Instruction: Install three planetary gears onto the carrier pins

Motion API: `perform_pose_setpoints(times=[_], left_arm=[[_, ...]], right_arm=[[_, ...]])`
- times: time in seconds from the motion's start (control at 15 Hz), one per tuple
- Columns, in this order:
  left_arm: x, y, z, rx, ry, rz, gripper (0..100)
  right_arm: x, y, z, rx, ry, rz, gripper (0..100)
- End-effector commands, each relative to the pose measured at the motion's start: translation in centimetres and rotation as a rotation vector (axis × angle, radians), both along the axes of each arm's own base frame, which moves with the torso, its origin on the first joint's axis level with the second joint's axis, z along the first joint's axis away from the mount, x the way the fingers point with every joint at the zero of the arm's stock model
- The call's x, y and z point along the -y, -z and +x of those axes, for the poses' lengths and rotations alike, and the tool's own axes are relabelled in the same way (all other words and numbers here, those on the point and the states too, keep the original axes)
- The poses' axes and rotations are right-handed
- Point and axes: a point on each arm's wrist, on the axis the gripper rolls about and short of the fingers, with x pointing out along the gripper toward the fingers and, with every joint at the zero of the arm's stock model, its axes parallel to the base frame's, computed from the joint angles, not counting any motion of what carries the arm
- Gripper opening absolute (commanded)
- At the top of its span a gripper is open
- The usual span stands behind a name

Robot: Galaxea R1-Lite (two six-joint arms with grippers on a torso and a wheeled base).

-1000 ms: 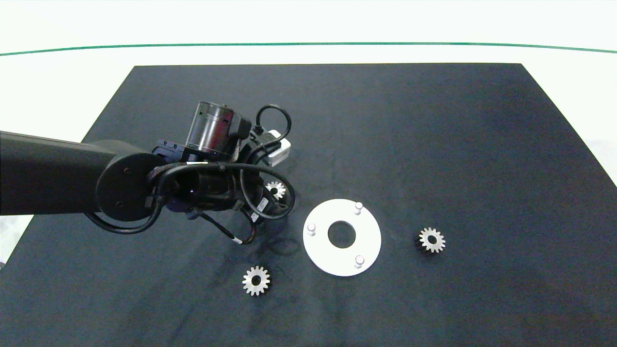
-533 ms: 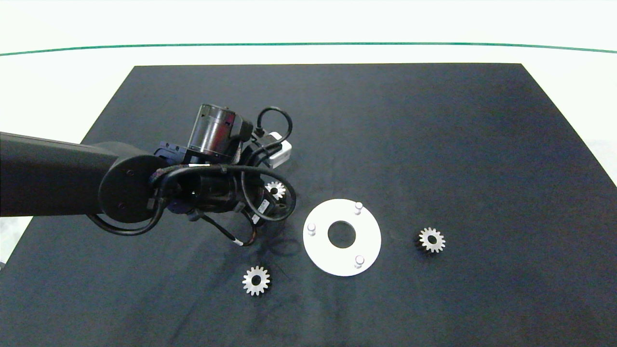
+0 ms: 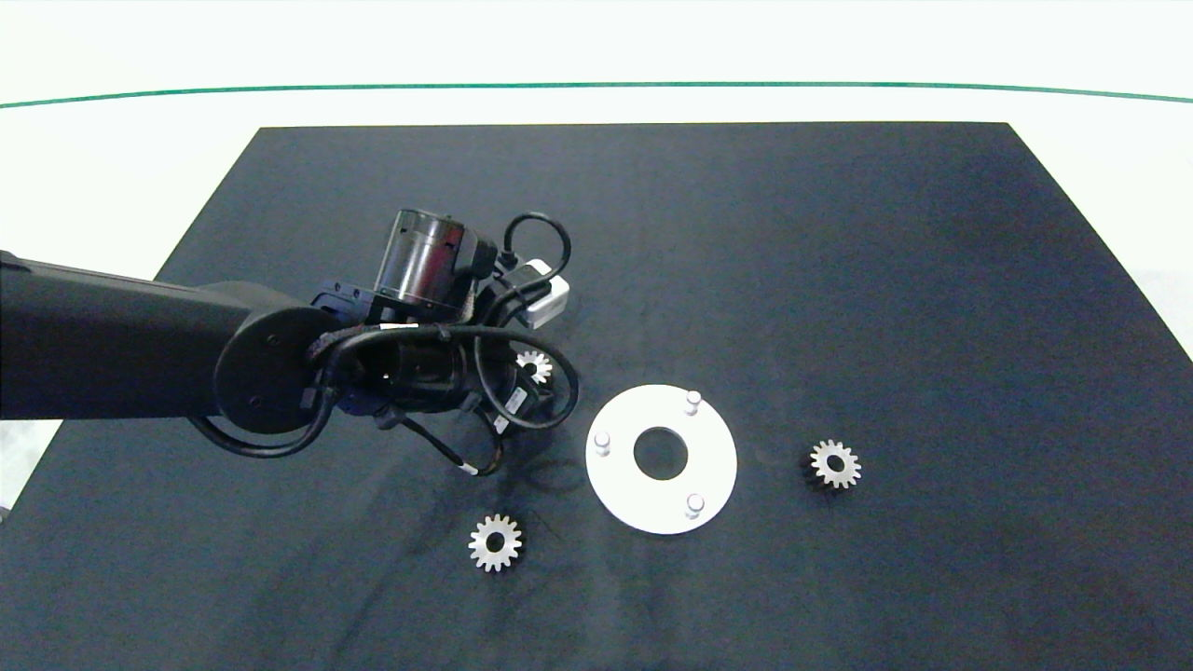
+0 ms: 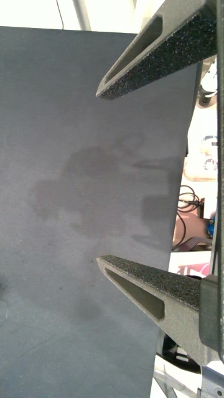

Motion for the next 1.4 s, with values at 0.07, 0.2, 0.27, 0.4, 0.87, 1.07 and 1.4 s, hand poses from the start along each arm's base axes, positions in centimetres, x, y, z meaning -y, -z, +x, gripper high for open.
perform_pose_setpoints(times=[0.07, 0.2, 0.27, 0.4, 0.87, 1.07, 1.4], left_arm=[[0.00, -0.05, 0.05, 0.004, 0.000, 0.001, 48], [-0.04, 0.06, 0.09, 0.000, -0.002, 0.003, 44], [-0.04, 0.06, 0.09, 0.000, -0.002, 0.003, 42], [-0.04, 0.05, 0.09, 0.001, -0.002, 0.002, 38], [-0.04, 0.05, 0.09, 0.001, -0.003, 0.001, 24], [0.01, 0.05, 0.07, 0.001, -0.001, 0.001, 18], [0.00, 0.09, 0.05, -0.001, -0.001, 0.002, 8]], right_arm=[[0.00, 0.03, -0.01, -0.003, -0.001, -0.002, 100], [0.00, 0.03, -0.01, -0.003, -0.001, -0.002, 100], [0.00, 0.03, -0.01, -0.003, -0.001, -0.002, 100], [0.00, 0.03, -0.01, -0.003, 0.001, -0.002, 100], [0.00, 0.03, -0.01, -0.003, -0.001, -0.002, 100], [0.00, 0.03, -0.01, -0.003, 0.001, -0.002, 100], [0.00, -0.05, -0.04, 0.000, 0.002, -0.002, 100]])
